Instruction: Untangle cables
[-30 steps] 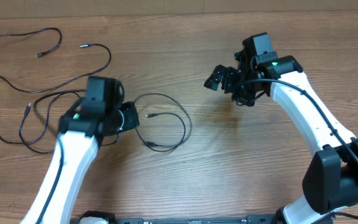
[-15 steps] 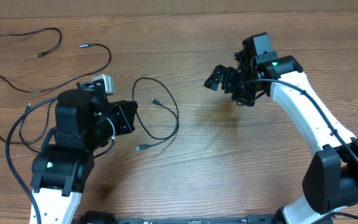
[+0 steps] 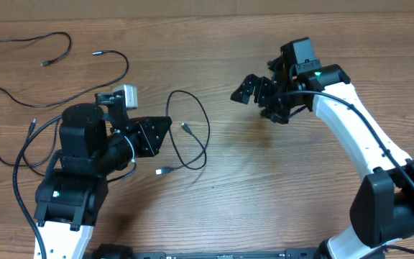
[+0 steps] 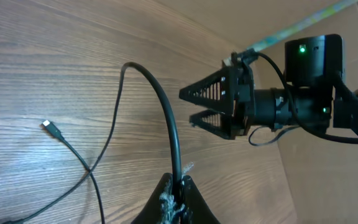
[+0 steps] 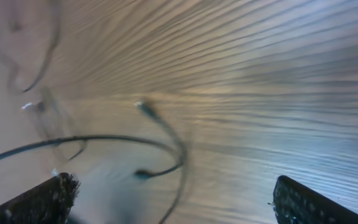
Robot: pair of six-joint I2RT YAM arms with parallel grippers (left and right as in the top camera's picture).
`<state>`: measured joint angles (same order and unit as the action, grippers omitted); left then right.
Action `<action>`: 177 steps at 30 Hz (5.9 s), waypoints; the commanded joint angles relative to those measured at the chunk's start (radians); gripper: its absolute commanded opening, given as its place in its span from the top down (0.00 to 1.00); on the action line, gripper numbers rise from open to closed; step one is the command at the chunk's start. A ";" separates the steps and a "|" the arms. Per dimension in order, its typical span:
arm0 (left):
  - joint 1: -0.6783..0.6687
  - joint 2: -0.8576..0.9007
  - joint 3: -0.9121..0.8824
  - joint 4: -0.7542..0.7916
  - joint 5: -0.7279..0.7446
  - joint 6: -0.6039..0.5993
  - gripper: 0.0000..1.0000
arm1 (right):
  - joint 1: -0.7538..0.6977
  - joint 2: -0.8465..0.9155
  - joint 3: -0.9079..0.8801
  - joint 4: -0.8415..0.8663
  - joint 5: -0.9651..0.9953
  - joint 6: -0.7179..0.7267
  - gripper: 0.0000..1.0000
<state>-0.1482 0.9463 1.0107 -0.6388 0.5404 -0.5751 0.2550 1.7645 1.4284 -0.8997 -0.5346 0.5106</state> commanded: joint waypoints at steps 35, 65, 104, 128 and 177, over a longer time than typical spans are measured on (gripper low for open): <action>0.024 0.093 0.020 -0.014 0.010 -0.507 0.96 | 0.334 -0.021 0.013 0.253 -0.641 -0.477 0.47; 0.024 0.097 0.019 -0.019 -0.001 -0.502 0.39 | 0.339 -0.021 0.013 0.264 -0.635 -0.372 0.96; 0.024 0.063 0.347 -0.421 -0.235 0.051 0.96 | 0.144 -0.021 0.013 0.128 -0.351 -0.372 0.00; 0.026 0.106 0.829 -0.813 -0.866 -0.082 0.96 | -0.039 -0.021 0.013 0.037 0.231 -0.373 0.00; 1.072 0.433 0.625 -0.806 -0.774 -0.406 0.95 | -0.039 -0.021 0.013 0.037 0.231 -0.373 0.00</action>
<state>0.8913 1.3247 1.6875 -1.4681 -0.2073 -0.9066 0.2176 1.7645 1.4284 -0.8650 -0.3088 0.1413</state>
